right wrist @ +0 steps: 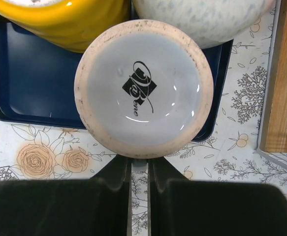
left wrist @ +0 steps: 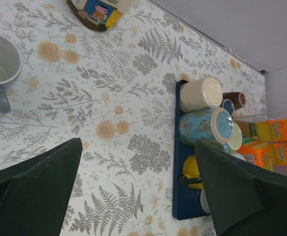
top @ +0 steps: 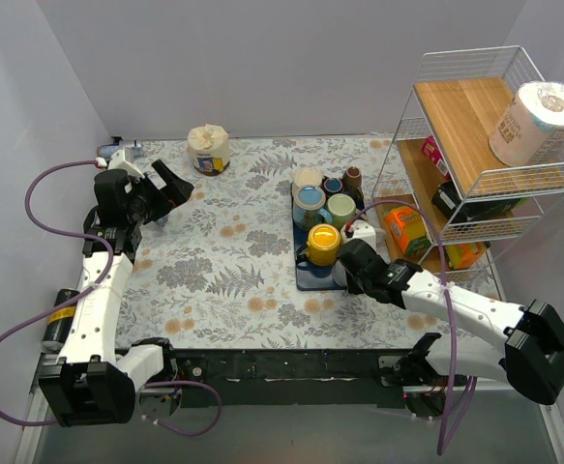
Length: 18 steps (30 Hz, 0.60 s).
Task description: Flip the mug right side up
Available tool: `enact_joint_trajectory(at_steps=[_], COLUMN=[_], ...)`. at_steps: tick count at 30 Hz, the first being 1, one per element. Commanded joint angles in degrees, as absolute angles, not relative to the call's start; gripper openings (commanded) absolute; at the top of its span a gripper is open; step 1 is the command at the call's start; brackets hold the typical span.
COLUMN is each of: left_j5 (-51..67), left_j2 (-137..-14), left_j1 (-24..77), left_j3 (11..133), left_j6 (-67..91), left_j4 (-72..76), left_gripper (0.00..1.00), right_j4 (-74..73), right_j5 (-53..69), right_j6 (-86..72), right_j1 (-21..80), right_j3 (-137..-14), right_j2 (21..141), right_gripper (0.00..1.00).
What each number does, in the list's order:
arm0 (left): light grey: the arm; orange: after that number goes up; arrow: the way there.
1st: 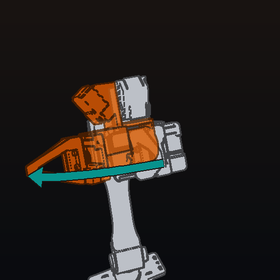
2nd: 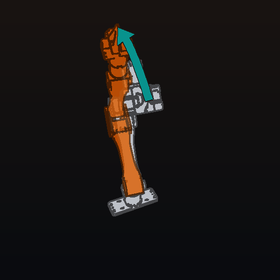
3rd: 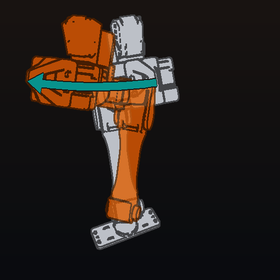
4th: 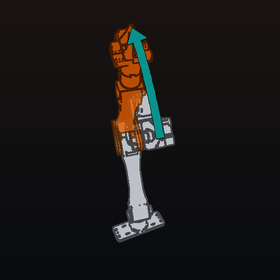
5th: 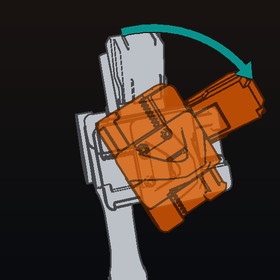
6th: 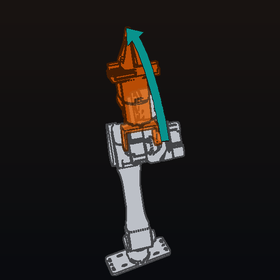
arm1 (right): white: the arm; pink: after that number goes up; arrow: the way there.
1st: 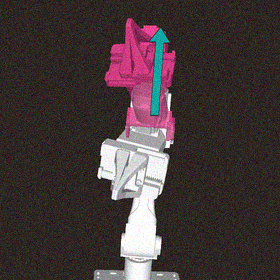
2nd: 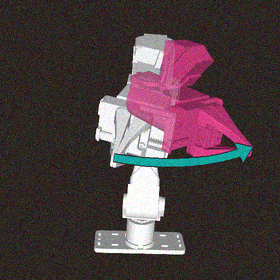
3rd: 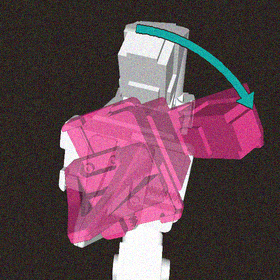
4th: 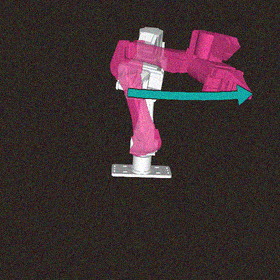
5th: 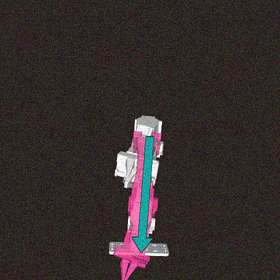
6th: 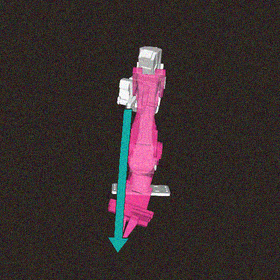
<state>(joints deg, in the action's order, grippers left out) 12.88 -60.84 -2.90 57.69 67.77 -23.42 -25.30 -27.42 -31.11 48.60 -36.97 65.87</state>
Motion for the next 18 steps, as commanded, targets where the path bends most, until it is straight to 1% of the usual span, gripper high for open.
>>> enact_joint_trajectory(at_steps=[1, 2, 4, 6, 9, 18], left_j5=[19.85, 23.69, 27.75, 33.89, 39.79, 48.68], left_j2=[-58.36, -58.45, -58.71, -58.1, -57.66, -58.01], left_j1=[-3.16, -3.16, -3.16, -3.08, -3.16, -2.99], left_j3=[57.39, 57.31, 56.17, 53.8, 52.12, 51.07], left_j6=[69.69, 70.05, 72.06, 75.13, 77.51, 81.65], left_j4=[-21.89, -21.19, -19.61, -14.87, -9.07, -1.68], left_gripper=[0.98, 0.98, 0.98, 0.98, 0.98, 0.98], right_j4=[-29.52, -30.75, -31.9, -33.47, -35.41, -33.32], right_j5=[-27.51, -27.07, -25.06, -22.87, -19.97, -13.11], right_j6=[-30.67, -30.67, -30.94, -32.07, -34.62, -36.04], right_j1=[48.16, 48.16, 48.16, 48.16, 48.25, 48.16], right_j3=[-42.09, -43.32, -46.57, -48.59, -53.78, -64.42], right_j2=[60.65, 59.86, 57.67, 56.34, 55.29, 56.16], right_gripper=[0.01, 0.01, 0.01, 0.01, 0.01, 0.01])
